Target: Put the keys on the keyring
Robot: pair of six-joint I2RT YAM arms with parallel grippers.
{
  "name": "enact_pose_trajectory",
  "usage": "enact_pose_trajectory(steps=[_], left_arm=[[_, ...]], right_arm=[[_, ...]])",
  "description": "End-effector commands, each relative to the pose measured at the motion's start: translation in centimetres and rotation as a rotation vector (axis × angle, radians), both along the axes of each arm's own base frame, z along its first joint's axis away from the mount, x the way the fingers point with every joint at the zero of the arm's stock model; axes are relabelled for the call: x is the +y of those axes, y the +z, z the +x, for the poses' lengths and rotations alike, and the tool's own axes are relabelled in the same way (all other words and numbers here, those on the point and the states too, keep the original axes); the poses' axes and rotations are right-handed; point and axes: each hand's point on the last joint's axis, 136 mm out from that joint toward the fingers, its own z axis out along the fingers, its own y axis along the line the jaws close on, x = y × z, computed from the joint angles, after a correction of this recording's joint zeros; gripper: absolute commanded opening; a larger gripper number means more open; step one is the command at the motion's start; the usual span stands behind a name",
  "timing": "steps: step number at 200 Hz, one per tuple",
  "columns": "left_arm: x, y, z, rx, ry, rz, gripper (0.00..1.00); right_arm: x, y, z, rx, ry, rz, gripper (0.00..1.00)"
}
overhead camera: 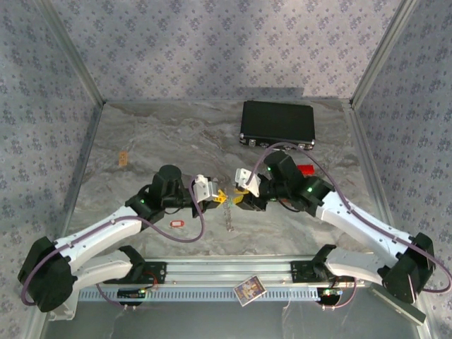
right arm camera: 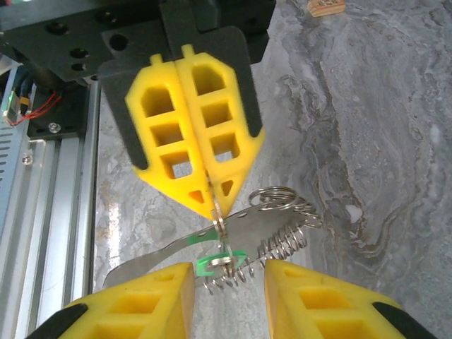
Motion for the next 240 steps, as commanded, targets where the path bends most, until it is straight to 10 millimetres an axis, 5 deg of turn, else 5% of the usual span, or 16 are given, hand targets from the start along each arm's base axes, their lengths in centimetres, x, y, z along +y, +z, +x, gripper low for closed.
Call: enact_pose_trajectory(steps=[1,106,152,194,240], left_arm=[[-0.4,2.1,-0.3,-0.047,-0.022,-0.074,0.00],[-0.5,2.3,-0.6,-0.052,-0.034,-0.085,0.00],[-0.4,2.6,-0.7,-0.060,-0.037,-0.093,0.00],[-0.6,3.3,-1.0,-0.072,-0.048,-0.124,0.00],[-0.5,3.1,-0.7,-0.085,-0.031,-0.123,0.00]], right_arm=[[0.2,0.1,-0.1,0.024,-0.016,0.043,0.32],[0.8,-0.1,0.0,0.031,0.006,0.044,0.18],[0.8,-0.3,0.0,0.038,0.010,0.031,0.00],[1.0,-2.3,0.0,0.070,0.019,-0.040,0.00],[1.0,-1.5,0.1,0.049,0.010,-0.002,0.03]])
